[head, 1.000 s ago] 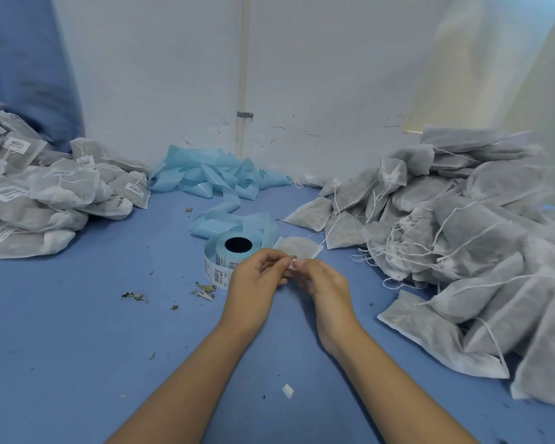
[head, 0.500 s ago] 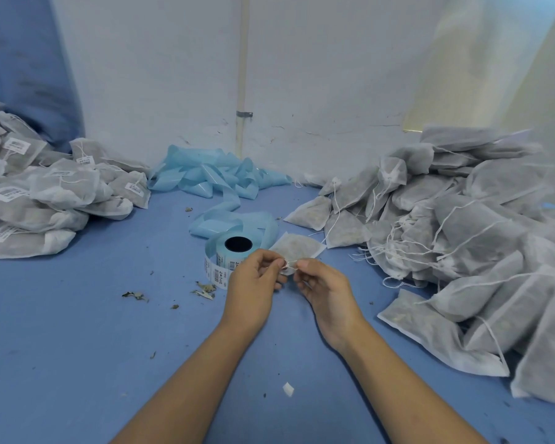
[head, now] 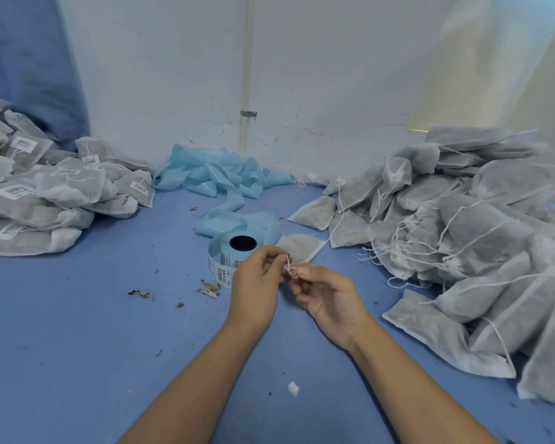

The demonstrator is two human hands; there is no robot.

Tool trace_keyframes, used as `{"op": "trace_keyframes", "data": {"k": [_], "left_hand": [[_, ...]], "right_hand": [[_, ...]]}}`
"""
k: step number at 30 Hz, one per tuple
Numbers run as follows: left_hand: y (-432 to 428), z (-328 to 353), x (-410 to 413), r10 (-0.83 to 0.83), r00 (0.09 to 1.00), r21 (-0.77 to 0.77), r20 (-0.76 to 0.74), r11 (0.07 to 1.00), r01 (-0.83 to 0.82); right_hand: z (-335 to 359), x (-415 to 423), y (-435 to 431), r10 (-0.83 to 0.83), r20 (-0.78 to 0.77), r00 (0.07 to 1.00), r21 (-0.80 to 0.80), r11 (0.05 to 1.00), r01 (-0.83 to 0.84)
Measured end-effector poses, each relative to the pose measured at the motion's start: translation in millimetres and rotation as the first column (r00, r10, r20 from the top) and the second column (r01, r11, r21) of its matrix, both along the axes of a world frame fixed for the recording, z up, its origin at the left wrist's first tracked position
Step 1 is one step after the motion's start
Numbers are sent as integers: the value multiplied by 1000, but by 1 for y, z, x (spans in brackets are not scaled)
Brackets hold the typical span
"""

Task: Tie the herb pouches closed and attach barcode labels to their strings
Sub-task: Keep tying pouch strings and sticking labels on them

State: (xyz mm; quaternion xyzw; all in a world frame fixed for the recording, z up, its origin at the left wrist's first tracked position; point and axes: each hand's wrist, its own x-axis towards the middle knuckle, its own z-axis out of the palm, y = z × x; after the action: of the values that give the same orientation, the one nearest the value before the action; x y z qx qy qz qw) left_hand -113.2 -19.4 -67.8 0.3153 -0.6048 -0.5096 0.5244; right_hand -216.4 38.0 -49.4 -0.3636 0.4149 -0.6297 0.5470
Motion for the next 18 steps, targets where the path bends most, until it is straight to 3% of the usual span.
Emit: {"op": "trace_keyframes", "data": {"k": [5, 15, 18], "left_hand": [[0, 2, 1, 18, 999, 4, -37, 1000, -17], [2, 5, 2, -2, 1000, 18, -6, 1000, 2], [3, 4, 1, -7, 996, -35, 90, 999, 10]], "right_hand": [[0, 0, 2, 70, -23, 997, -13, 997, -70], [-1, -3, 0, 116, 100, 988, -30, 993, -113], [-2, -2, 0, 182, 184, 966, -29, 983, -179]]}}
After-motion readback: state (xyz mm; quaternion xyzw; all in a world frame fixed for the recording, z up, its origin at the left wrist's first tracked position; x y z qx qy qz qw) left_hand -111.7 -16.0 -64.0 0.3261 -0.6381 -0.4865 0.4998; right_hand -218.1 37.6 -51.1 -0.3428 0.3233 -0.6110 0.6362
